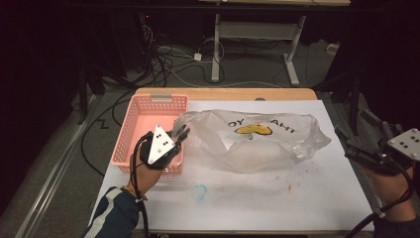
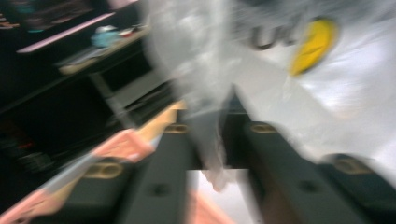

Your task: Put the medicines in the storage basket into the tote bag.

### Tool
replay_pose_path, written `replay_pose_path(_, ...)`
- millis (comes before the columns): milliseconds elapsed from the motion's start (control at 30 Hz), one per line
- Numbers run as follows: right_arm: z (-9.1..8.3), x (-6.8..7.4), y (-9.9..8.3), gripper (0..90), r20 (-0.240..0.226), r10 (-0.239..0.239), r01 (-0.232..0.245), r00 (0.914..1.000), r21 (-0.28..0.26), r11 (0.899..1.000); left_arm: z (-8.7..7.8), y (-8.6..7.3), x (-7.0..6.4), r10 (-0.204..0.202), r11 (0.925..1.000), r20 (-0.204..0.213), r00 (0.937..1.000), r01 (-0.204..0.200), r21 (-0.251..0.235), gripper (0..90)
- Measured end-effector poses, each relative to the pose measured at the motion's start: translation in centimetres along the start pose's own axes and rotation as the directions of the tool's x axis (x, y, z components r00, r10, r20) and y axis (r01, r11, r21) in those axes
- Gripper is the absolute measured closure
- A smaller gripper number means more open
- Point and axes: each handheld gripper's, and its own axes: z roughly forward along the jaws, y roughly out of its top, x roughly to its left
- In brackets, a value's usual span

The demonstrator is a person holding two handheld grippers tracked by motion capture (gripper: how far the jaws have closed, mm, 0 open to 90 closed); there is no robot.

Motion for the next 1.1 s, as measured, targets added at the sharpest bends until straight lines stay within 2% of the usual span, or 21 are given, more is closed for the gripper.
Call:
replay_pose_path(33,0.2,0.2,-0.1,27.8,-0.005,0.000,0.000,1.0000,0.009,1.000,-0.2,-0.2,-0.3,0.010,0.9999,-0.007,0.9999,-0.010,0.007,46.1)
replay_pose_path(67,0.5,0.4,-0.3,27.9,-0.011,-0.002,0.002,0.9999,0.017,1.000,-0.4,-0.5,-0.5,0.014,0.9998,-0.004,0.9999,-0.014,0.013,36.3)
replay_pose_path(133,1.1,0.7,-0.8,27.9,-0.015,-0.005,0.006,0.9999,0.040,0.999,-0.9,-1.1,-0.7,0.000,0.9999,-0.001,1.0000,0.000,0.016,21.0)
replay_pose_path(167,1.4,0.8,-1.0,27.9,-0.021,-0.010,0.011,0.9997,0.045,0.999,-1.1,-1.5,-0.7,0.000,0.9997,0.003,1.0000,0.000,0.024,16.5)
replay_pose_path(333,2.2,1.0,-2.1,27.8,-0.033,-0.003,0.006,0.9995,0.084,0.996,-2.0,-3.0,-0.8,0.020,0.9977,0.045,0.9988,-0.023,0.063,16.2)
replay_pose_path(433,2.4,0.9,-2.6,27.7,-0.032,0.007,-0.003,0.9995,0.095,0.995,-2.3,-4.1,-1.1,0.035,0.9944,0.051,0.9981,-0.040,0.097,16.1)
replay_pose_path(533,2.6,0.7,-3.2,27.4,-0.034,0.013,-0.009,0.9993,0.107,0.994,-2.5,-5.2,-1.2,0.028,0.9928,0.054,0.9981,-0.034,0.115,16.2)
replay_pose_path(667,2.5,0.5,-4.2,26.4,-0.040,0.020,-0.015,0.9990,0.121,0.993,-2.8,-6.5,-0.9,0.025,0.9893,0.033,0.9991,-0.030,0.143,16.1)
replay_pose_path(833,2.1,0.3,-5.9,24.4,-0.054,0.028,-0.019,0.9981,0.156,0.988,-3.2,-7.3,-0.4,0.002,0.9897,0.001,1.0000,-0.003,0.143,16.2)
replay_pose_path(967,1.5,0.6,-6.5,24.2,-0.106,0.058,-0.040,0.9926,0.164,0.986,-3.3,-7.6,-0.3,-0.010,0.9893,-0.010,0.9999,0.011,0.145,16.2)
replay_pose_path(1033,0.9,0.8,-6.2,24.4,-0.124,0.061,-0.040,0.9904,0.161,0.986,-3.3,-7.6,-0.4,-0.003,0.9899,-0.016,0.9999,0.005,0.142,16.2)
replay_pose_path(1100,0.2,0.9,-5.4,25.0,-0.158,0.085,-0.062,0.9837,0.147,0.987,-3.5,-7.6,-0.4,-0.004,0.9907,-0.020,0.9998,0.007,0.136,16.2)
